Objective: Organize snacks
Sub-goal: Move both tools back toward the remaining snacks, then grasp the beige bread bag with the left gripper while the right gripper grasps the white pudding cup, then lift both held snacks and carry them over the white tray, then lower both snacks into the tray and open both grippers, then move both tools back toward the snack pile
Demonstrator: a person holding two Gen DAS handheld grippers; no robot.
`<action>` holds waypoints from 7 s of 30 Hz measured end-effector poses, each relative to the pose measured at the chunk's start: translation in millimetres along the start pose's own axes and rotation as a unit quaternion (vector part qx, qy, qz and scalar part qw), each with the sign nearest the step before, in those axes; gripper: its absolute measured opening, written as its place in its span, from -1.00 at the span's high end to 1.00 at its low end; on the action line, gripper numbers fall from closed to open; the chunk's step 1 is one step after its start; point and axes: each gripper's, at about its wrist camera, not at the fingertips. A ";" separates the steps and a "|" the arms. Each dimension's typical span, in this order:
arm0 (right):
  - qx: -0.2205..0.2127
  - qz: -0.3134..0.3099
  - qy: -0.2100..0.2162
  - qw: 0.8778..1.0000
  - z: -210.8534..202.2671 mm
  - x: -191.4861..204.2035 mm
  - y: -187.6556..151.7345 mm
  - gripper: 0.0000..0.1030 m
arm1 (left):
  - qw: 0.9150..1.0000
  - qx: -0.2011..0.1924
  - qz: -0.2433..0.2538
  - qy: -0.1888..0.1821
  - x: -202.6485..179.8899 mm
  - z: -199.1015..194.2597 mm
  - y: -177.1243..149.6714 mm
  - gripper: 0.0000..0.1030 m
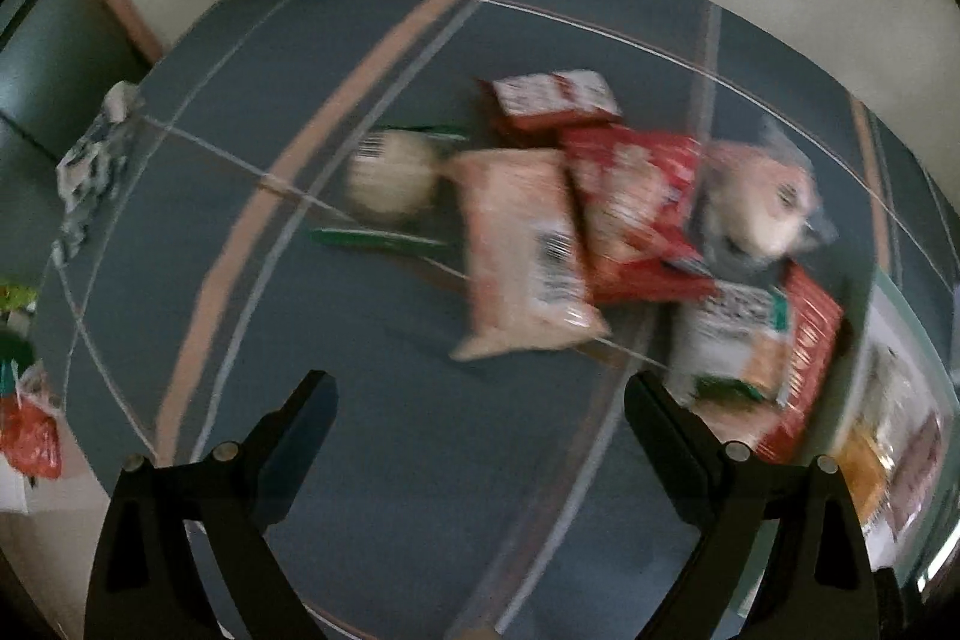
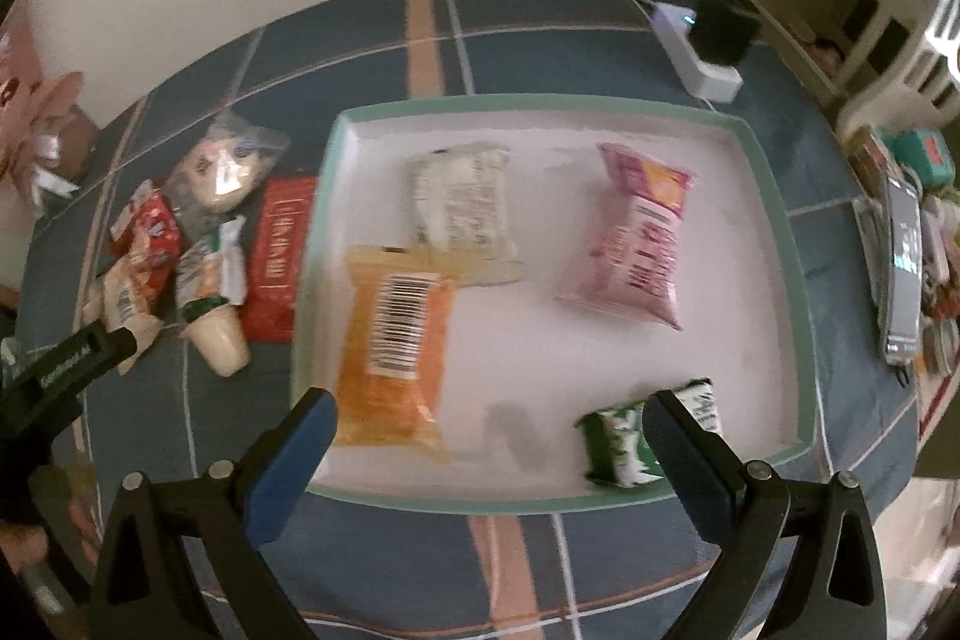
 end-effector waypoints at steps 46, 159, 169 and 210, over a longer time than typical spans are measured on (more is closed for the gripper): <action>-0.021 -0.101 0.152 0.983 39.8 139.4 -4.2 -0.24 | 0.999 0.028 -0.038 -0.024 19.2 34.6 31.7 -0.88; -0.049 0.140 0.143 0.979 31.5 -58.8 63.4 0.12 | 0.944 -0.092 0.214 -0.233 -226.2 -26.1 9.4 0.36; -0.029 0.160 0.136 0.977 49.5 -67.2 60.5 0.12 | 0.942 -0.074 0.222 -0.240 -239.2 -8.1 5.2 0.36; -0.079 0.121 0.085 0.986 -25.0 -52.8 74.0 -0.32 | 0.970 -0.098 0.147 -0.166 -157.3 -80.8 44.5 -0.67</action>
Point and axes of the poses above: each gripper's, at about its wrist camera, not at the fingertips, and z roughly the way its jaws point, x to its left, y to its top, and after that the axes turned 4 degrees about z, right-handed
